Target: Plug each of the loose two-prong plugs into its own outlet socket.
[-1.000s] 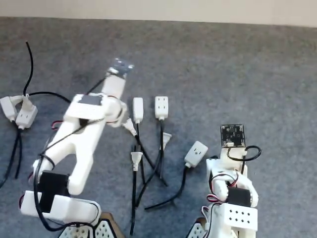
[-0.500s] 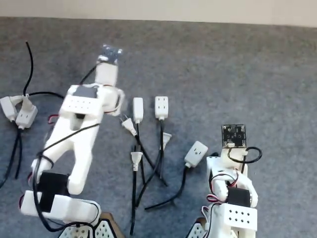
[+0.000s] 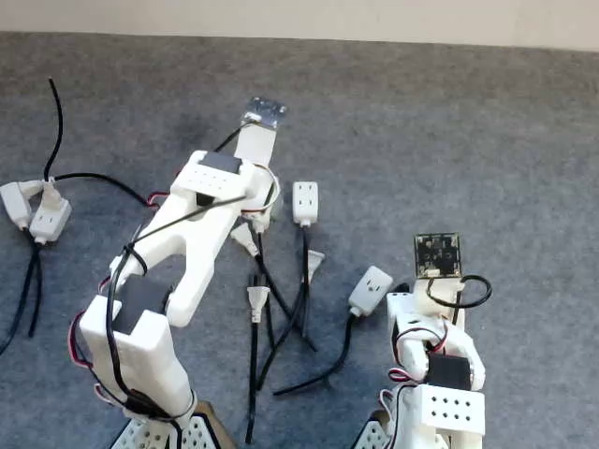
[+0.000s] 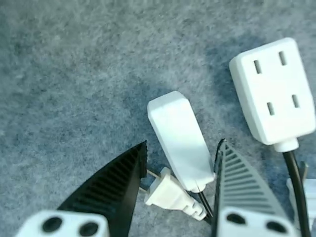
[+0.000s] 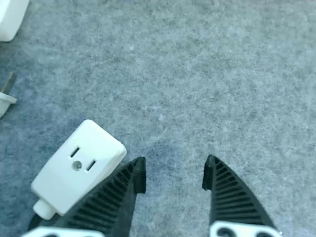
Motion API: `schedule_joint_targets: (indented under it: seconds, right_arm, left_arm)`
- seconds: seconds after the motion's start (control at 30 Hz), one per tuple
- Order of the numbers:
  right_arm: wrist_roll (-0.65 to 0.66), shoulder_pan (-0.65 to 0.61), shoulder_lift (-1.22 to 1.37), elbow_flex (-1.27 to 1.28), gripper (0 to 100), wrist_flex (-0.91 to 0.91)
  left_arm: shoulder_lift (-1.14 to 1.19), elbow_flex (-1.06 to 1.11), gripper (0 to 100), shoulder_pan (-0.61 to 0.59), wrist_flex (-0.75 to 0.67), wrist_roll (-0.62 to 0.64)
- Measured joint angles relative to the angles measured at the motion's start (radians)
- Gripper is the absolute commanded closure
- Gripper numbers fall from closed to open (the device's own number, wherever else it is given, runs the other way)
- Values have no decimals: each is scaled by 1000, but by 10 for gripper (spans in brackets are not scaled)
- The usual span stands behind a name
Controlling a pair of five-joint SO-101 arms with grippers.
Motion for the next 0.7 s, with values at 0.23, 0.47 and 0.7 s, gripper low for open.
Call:
schedule_joint_targets:
  seconds: [0.23, 0.47, 0.7]
  right_arm:
    - [0, -32, 0, 0, 807, 0]
    - [0, -35, 0, 0, 807, 0]
    - [0, -35, 3, 0, 807, 9]
  left_arm:
    - [0, 0, 765, -6, 0, 0]
    - [0, 0, 765, -6, 0, 0]
    - [0, 0, 765, -51, 0, 0]
